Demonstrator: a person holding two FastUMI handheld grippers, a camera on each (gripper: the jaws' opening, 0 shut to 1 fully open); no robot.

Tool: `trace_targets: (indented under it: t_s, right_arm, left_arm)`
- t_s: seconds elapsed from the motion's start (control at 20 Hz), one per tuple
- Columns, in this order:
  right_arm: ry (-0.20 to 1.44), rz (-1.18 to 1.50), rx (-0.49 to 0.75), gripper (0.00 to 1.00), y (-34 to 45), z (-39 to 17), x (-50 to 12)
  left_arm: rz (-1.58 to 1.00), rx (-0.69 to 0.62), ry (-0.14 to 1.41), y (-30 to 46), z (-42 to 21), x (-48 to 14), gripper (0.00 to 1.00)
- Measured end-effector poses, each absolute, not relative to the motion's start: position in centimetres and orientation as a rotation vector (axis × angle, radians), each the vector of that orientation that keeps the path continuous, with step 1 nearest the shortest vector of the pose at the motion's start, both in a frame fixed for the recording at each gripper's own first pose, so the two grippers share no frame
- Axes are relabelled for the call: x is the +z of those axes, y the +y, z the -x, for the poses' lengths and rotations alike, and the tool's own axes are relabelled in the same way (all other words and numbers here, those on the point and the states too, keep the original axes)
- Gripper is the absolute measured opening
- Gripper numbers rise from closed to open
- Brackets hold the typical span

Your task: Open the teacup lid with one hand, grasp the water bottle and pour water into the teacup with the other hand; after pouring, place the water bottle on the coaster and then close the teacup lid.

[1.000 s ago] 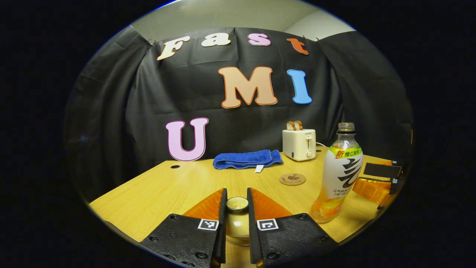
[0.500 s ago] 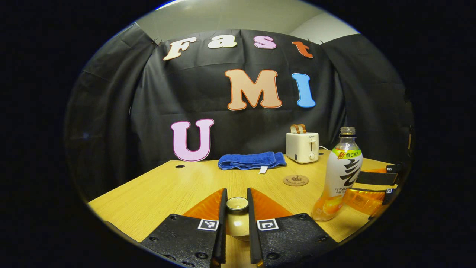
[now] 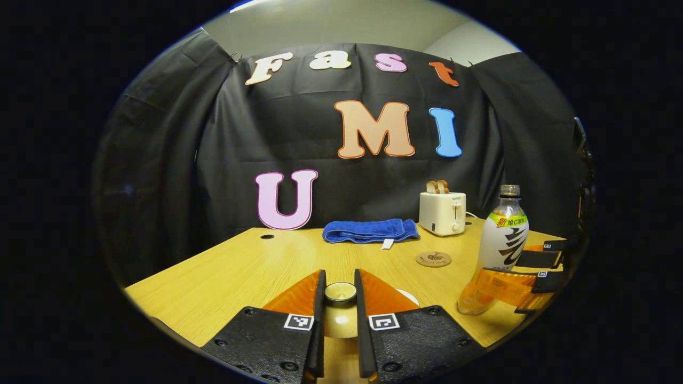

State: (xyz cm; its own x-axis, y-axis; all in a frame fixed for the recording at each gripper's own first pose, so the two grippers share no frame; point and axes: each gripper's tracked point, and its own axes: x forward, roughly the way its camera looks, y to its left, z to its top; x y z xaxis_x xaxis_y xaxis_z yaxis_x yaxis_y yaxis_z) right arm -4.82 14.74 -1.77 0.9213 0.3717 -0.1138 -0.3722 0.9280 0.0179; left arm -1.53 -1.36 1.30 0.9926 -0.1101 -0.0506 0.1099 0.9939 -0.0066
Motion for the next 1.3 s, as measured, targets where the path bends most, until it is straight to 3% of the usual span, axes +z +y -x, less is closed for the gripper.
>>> trace_targets:
  t_s: [0.05,0.15,0.25,0.75,0.95,1.3]
  right_arm:
    - [0.119,0.005,0.378,0.93,14.8,4.7,-2.0]
    - [0.131,0.011,0.391,0.76,15.2,4.4,-2.2]
    - [0.128,0.03,0.398,0.73,15.4,4.1,-2.2]
    - [0.078,0.349,0.37,0.71,15.0,1.9,-1.7]
    - [-0.019,0.487,0.363,0.64,15.4,1.3,0.1]
    - [-0.158,0.817,0.353,0.64,16.4,0.8,1.3]
  left_arm:
    - [0.007,-0.108,0.052,-1.2,1.6,1.3,0.23]
    - [0.023,-0.103,0.052,-0.9,1.6,1.2,0.22]
    - [0.036,-0.098,0.054,-0.7,1.6,1.1,0.22]
    - [0.058,-0.053,0.044,1.5,1.7,1.3,0.23]
    - [0.057,-0.048,0.045,2.1,1.7,1.2,0.23]
    - [0.064,-0.02,0.036,4.2,1.8,1.5,0.23]
